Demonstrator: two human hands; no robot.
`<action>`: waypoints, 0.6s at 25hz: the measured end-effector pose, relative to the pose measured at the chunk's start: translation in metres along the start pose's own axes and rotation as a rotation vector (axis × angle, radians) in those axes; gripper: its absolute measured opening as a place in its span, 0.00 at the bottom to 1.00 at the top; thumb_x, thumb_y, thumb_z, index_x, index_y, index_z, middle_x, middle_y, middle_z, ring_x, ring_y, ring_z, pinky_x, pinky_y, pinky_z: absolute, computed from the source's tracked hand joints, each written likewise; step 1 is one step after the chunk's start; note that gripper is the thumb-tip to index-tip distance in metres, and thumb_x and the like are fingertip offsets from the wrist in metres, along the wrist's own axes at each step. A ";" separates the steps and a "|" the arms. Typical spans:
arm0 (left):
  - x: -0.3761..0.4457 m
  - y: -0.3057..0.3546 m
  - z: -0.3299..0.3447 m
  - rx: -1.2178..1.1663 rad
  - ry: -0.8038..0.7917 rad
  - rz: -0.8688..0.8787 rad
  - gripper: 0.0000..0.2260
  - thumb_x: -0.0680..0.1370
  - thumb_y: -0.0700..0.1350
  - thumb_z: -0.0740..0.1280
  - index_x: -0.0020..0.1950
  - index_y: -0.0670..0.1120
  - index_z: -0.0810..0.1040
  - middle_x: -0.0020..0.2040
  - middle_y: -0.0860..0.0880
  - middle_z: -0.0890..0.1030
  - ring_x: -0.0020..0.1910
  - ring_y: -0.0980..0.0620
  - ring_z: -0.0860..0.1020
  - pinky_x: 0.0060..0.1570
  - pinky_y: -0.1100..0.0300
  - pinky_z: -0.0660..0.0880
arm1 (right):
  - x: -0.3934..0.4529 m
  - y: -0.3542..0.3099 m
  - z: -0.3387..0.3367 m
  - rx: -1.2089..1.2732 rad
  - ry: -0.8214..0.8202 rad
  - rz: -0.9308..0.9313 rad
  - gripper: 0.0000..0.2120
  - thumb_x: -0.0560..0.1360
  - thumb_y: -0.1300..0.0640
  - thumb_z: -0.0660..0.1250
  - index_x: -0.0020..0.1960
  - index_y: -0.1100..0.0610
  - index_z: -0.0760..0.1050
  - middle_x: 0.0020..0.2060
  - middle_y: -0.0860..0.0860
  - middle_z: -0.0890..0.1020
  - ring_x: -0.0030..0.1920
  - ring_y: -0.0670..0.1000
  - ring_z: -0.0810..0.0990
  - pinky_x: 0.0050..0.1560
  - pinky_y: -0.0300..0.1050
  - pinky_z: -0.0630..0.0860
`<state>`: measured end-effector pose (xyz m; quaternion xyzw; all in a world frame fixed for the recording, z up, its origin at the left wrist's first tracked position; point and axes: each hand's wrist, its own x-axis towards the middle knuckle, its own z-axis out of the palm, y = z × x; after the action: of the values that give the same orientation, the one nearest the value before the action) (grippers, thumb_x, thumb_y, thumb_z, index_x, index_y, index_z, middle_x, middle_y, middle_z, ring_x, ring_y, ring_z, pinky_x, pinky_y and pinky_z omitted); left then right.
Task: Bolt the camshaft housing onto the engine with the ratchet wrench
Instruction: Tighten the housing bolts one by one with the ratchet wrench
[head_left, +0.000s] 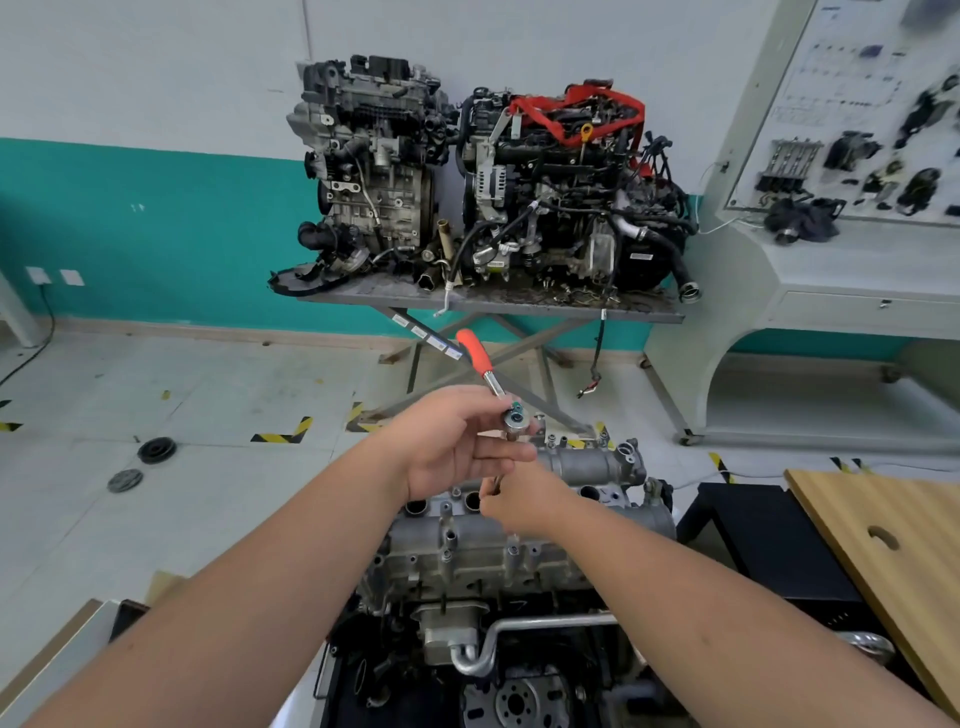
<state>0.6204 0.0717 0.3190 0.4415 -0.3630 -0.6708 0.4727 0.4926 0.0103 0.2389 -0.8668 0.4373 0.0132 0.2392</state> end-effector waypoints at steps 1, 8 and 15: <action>0.001 -0.001 -0.001 -0.036 -0.022 0.004 0.06 0.82 0.43 0.61 0.52 0.45 0.77 0.50 0.44 0.85 0.43 0.45 0.85 0.40 0.56 0.80 | 0.001 0.002 -0.001 0.025 0.018 -0.006 0.11 0.77 0.61 0.61 0.35 0.58 0.70 0.35 0.57 0.78 0.38 0.57 0.78 0.43 0.53 0.78; 0.028 -0.006 0.014 -0.164 0.010 -0.032 0.07 0.82 0.41 0.58 0.52 0.44 0.75 0.44 0.45 0.84 0.37 0.47 0.85 0.33 0.59 0.80 | 0.000 0.031 -0.004 0.048 0.103 0.048 0.06 0.73 0.63 0.64 0.39 0.55 0.73 0.39 0.55 0.81 0.41 0.55 0.81 0.42 0.50 0.80; 0.078 0.004 0.057 -0.115 0.000 -0.096 0.08 0.79 0.42 0.59 0.56 0.42 0.72 0.36 0.48 0.83 0.31 0.51 0.82 0.29 0.63 0.77 | 0.012 0.089 -0.040 0.013 0.117 0.092 0.07 0.71 0.61 0.62 0.35 0.55 0.70 0.35 0.53 0.77 0.41 0.57 0.80 0.39 0.51 0.78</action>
<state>0.5561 0.0004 0.3231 0.4305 -0.3023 -0.7125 0.4644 0.4249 -0.0606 0.2359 -0.8436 0.4899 -0.0293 0.2180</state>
